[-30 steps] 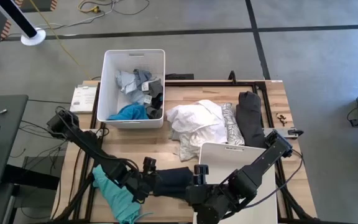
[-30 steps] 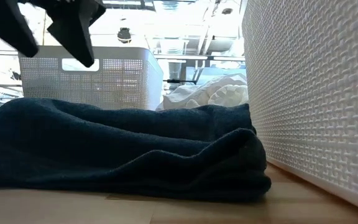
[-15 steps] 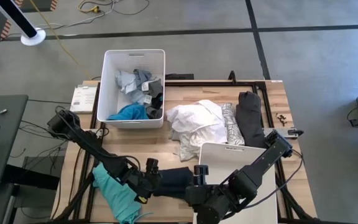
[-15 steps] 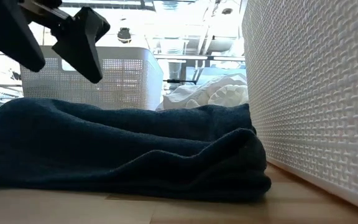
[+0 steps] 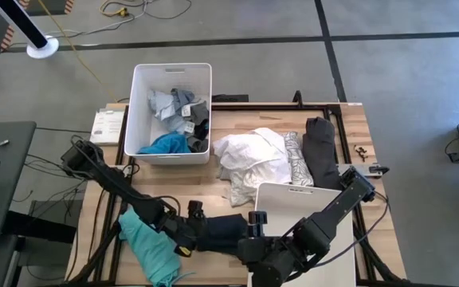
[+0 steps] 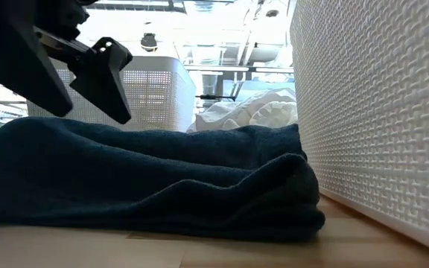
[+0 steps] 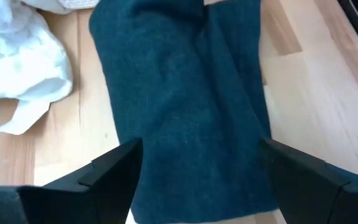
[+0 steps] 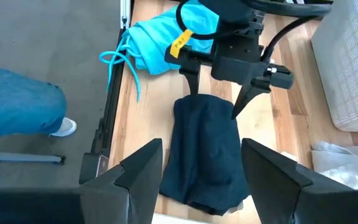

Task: Sort clothes
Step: Put the dark blue shorts into the top white laundry bin

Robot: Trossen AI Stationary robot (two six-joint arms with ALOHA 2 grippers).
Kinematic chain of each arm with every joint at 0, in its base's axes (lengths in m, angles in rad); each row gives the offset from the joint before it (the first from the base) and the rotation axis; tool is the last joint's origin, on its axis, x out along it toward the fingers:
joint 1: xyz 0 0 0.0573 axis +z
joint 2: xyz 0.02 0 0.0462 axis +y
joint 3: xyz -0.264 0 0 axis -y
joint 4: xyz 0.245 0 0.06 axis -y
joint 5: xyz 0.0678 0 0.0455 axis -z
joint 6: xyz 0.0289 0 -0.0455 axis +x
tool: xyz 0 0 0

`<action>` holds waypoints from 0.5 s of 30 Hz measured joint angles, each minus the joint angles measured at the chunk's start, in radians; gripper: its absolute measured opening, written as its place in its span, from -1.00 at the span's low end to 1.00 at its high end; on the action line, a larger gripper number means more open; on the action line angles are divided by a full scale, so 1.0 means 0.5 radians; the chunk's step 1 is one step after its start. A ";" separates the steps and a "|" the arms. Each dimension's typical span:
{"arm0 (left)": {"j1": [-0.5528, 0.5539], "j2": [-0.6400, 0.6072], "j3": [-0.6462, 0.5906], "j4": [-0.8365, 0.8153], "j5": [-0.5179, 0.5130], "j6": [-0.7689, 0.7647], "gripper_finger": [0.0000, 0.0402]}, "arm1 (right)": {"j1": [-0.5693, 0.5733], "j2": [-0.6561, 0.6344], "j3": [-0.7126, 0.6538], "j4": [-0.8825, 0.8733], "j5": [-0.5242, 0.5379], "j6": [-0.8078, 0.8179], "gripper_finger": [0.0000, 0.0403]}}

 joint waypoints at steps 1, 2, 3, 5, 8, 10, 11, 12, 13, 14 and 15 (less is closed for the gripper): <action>0.006 0.000 -0.012 0.024 0.000 0.000 0.56 | 0.000 0.000 0.000 -0.001 0.000 -0.001 0.15; 0.010 0.000 -0.025 0.058 0.007 0.002 0.56 | 0.000 0.000 0.000 -0.001 0.002 -0.005 0.15; 0.015 0.000 -0.039 0.100 0.025 0.005 0.56 | 0.000 0.000 0.000 0.002 0.005 -0.014 0.15; 0.029 0.000 -0.080 0.200 0.084 0.007 0.56 | 0.000 0.000 0.000 0.008 0.006 -0.028 0.15; 0.050 0.000 -0.132 0.249 0.111 0.006 0.56 | 0.000 0.000 0.000 0.011 0.006 -0.033 0.15; 0.066 0.000 -0.159 0.267 0.113 -0.001 0.56 | 0.000 0.000 0.000 0.012 0.006 -0.045 0.15; 0.073 0.000 -0.175 0.283 0.116 -0.002 0.56 | 0.000 0.000 0.000 0.012 0.007 -0.046 0.15; 0.078 0.000 -0.195 0.313 0.131 -0.009 0.56 | -0.003 0.000 0.000 0.012 0.006 -0.046 0.15; 0.081 0.000 -0.213 0.344 0.155 -0.015 0.56 | -0.006 0.000 0.000 0.012 0.006 -0.047 0.15; 0.081 0.000 -0.228 0.375 0.168 -0.018 0.56 | -0.007 0.000 0.000 0.012 0.007 -0.047 0.15; 0.081 0.000 -0.240 0.404 0.175 -0.020 0.56 | -0.009 0.000 0.000 0.012 0.007 -0.049 0.15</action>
